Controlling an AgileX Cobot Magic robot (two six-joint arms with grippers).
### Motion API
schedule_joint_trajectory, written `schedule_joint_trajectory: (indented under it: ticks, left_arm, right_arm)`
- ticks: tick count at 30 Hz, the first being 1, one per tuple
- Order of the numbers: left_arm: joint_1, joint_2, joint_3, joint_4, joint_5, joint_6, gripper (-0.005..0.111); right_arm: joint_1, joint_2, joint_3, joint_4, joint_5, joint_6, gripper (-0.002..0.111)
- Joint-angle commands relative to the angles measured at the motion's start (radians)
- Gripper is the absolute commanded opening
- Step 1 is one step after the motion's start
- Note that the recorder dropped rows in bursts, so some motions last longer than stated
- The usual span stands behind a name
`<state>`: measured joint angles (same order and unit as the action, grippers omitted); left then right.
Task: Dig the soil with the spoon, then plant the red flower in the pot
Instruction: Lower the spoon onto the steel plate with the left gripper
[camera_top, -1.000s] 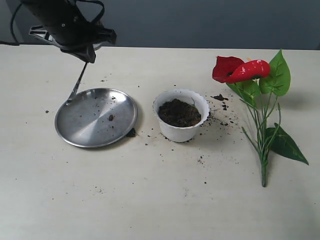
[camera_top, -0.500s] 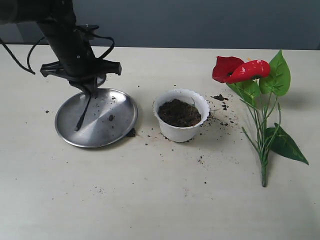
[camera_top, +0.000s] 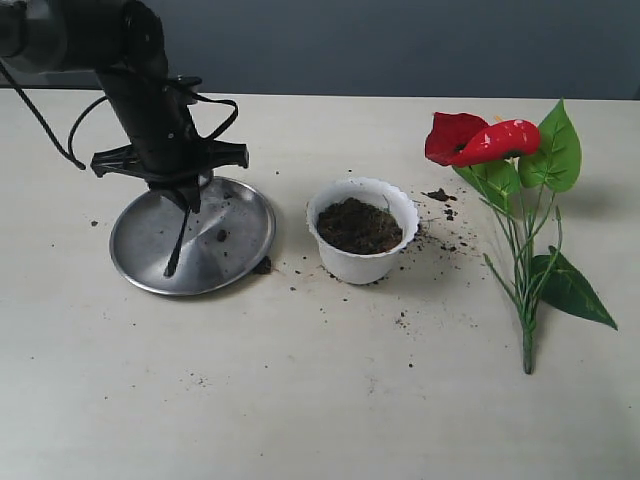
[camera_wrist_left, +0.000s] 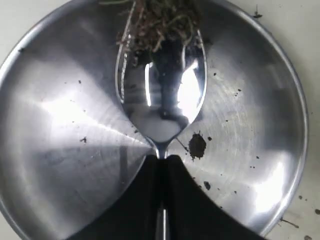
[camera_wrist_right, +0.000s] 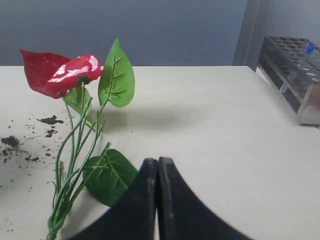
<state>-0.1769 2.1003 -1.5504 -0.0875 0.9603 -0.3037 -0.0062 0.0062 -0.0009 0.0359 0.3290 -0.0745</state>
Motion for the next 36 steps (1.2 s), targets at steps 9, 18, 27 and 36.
schedule_joint_trajectory:
  ticks: [9,18,27,36]
  left_arm:
    - [-0.018,0.056,-0.007,0.061,-0.034,-0.025,0.000]
    - [-0.018,0.059,-0.007,0.079,-0.065,-0.039,0.000]
    - [-0.018,0.080,-0.005,0.081,-0.061,-0.037,0.000]
    - [-0.023,0.098,-0.005,0.077,-0.085,-0.037,0.000]
  right_arm:
    - [-0.004,-0.006,0.001,-0.006,-0.009,-0.001,-0.001]
    - [-0.004,-0.006,0.001,-0.006,-0.009,-0.001,-0.001]
    - [-0.004,-0.006,0.001,-0.001,-0.005,-0.001,-0.001]
    - [-0.004,-0.006,0.001,-0.001,-0.005,-0.001,-0.001]
